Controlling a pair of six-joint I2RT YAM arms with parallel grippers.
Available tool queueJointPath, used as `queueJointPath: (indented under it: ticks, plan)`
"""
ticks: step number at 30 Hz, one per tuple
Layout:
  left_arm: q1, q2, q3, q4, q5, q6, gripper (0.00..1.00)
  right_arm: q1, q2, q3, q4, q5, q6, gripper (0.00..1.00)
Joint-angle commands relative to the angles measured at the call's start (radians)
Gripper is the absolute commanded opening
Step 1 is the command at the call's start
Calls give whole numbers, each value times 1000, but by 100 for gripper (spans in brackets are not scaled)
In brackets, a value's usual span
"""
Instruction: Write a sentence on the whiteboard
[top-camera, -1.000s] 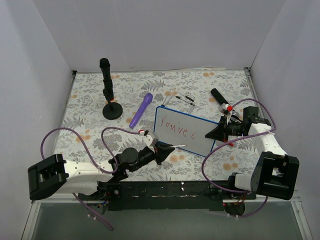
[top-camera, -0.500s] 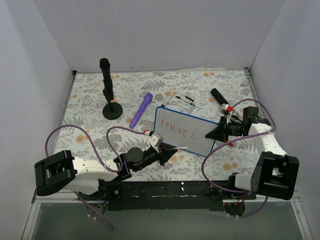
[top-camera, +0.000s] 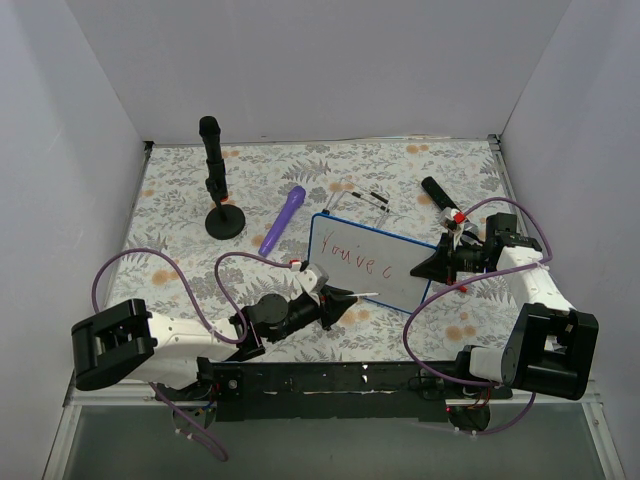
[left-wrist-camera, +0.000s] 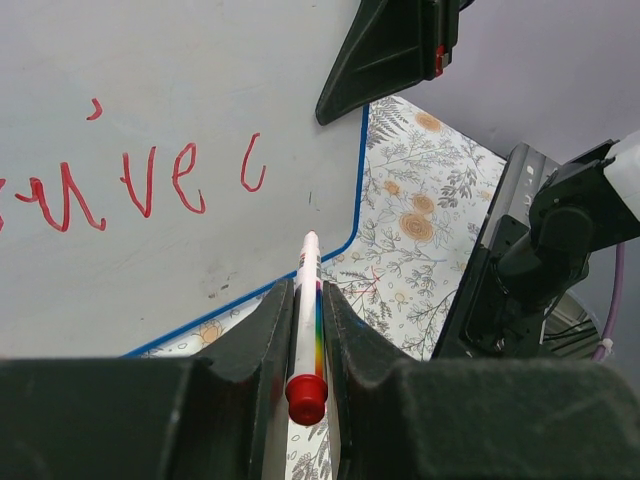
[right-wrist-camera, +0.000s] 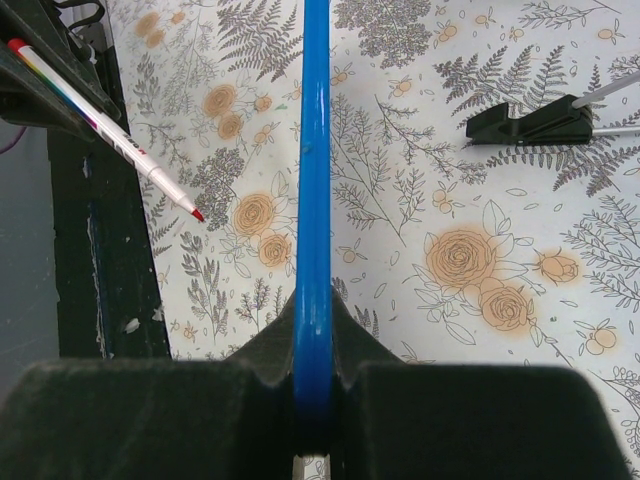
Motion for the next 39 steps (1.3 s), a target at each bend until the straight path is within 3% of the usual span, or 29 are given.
queueJointPath:
  ticks: [1,10,17,25,39]
  plan:
    - [-5,-17,33,2,-3,11,0,1,-5,12,-31,-53,-25,1]
    - [-3,-22,91,-48,-21,34,0,1,-3,12,-32,-53,-27,1]
    - [57,-7,200,-114,45,45,0,1,-7,10,-32,-51,-28,1]
    - [115,-117,355,-360,83,33,0,1,-3,18,-45,-54,-40,1]
    - [127,-281,193,-389,146,-7,0,3,-10,13,-43,-51,-40,1]
